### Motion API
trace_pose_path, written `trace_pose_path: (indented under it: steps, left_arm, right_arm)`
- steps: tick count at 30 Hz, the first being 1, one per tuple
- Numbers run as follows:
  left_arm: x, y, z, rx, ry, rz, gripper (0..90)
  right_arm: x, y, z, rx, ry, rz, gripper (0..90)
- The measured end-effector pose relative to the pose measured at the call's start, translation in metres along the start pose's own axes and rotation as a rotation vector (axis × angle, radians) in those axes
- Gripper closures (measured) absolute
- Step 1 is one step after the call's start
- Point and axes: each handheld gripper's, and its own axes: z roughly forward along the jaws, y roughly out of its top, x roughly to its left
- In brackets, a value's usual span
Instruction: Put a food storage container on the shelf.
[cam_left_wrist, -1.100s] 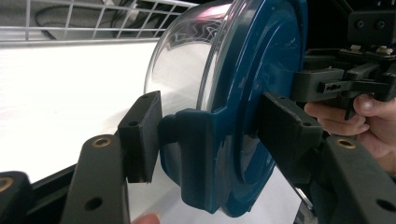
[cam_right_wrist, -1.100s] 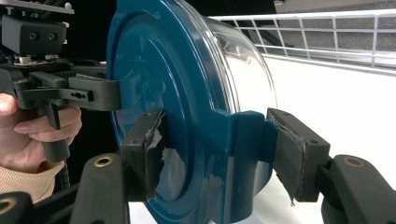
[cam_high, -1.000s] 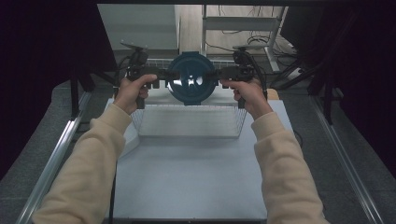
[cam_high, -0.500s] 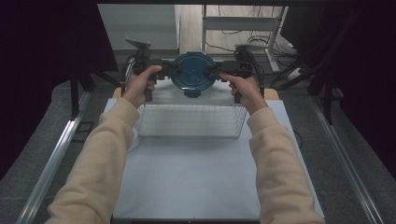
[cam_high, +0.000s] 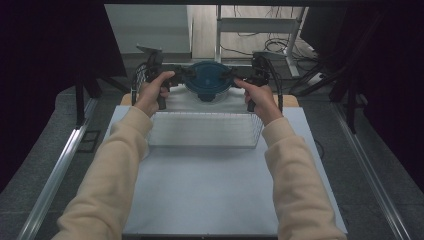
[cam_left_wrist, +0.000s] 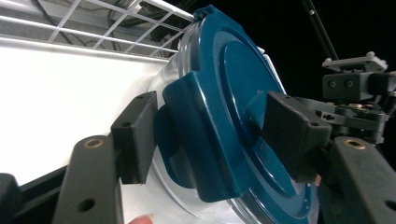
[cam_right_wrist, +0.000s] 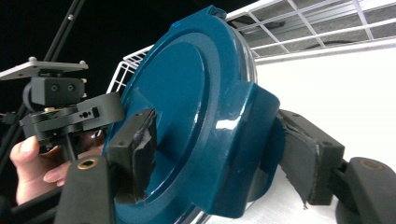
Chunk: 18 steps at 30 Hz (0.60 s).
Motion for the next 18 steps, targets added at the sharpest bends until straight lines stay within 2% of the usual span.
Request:
trace_pose_path:
  steps: [2,3,4,6,8,9,10,11,12,13,14,15,16,17,18]
  left_arm:
    - [-0.002,-0.001,0.000,-0.004,0.012,0.012,34.5]
    - [-0.008,-0.003,-0.001,-0.022,0.050,0.045,27.4]
    - [-0.008,-0.003,-0.001,-0.022,0.050,0.045,25.7]
    - [-0.015,-0.007,-0.006,-0.054,0.082,0.099,24.6]
    - [-0.023,-0.013,-0.012,-0.073,0.127,0.165,22.9]
    - [-0.027,-0.017,-0.014,-0.084,0.133,0.185,22.4]
    - [-0.031,-0.021,-0.017,-0.097,0.135,0.198,22.4]
    - [-0.036,-0.030,-0.023,-0.101,0.150,0.247,22.0]
    - [-0.036,-0.030,-0.023,-0.101,0.150,0.247,22.0]
    - [-0.042,-0.040,-0.030,-0.093,0.176,0.314,21.9]
    - [-0.045,-0.045,-0.034,-0.077,0.180,0.357,22.6]
    - [-0.045,-0.045,-0.034,-0.077,0.180,0.357,23.0]
    - [-0.051,-0.059,-0.044,-0.083,0.191,0.414,23.1]
    - [-0.053,-0.066,-0.050,-0.094,0.188,0.436,23.5]
    - [-0.053,-0.066,-0.050,-0.094,0.188,0.436,24.1]
  right_arm:
    - [0.002,-0.001,0.001,-0.006,-0.012,-0.002,27.9]
    - [0.006,-0.003,0.001,-0.027,-0.039,-0.015,19.6]
    - [0.010,-0.004,-0.001,-0.039,-0.045,-0.025,16.3]
    - [0.013,-0.005,-0.003,-0.058,-0.061,-0.036,13.2]
    - [0.022,-0.010,-0.012,-0.082,-0.116,-0.099,10.5]
    - [0.025,-0.012,-0.014,-0.085,-0.120,-0.124,11.1]
    - [0.025,-0.012,-0.014,-0.085,-0.120,-0.124,11.1]
    - [0.033,-0.021,-0.022,-0.111,-0.145,-0.184,10.5]
    - [0.033,-0.021,-0.022,-0.111,-0.145,-0.184,10.5]
    - [0.041,-0.030,-0.031,-0.130,-0.177,-0.261,8.3]
    - [0.045,-0.035,-0.036,-0.136,-0.195,-0.296,8.3]
    - [0.047,-0.041,-0.042,-0.145,-0.190,-0.325,8.2]
    - [0.048,-0.046,-0.047,-0.139,-0.178,-0.352,7.3]
    - [0.048,-0.052,-0.053,-0.134,-0.166,-0.375,7.2]
    - [0.048,-0.052,-0.053,-0.134,-0.166,-0.375,7.2]
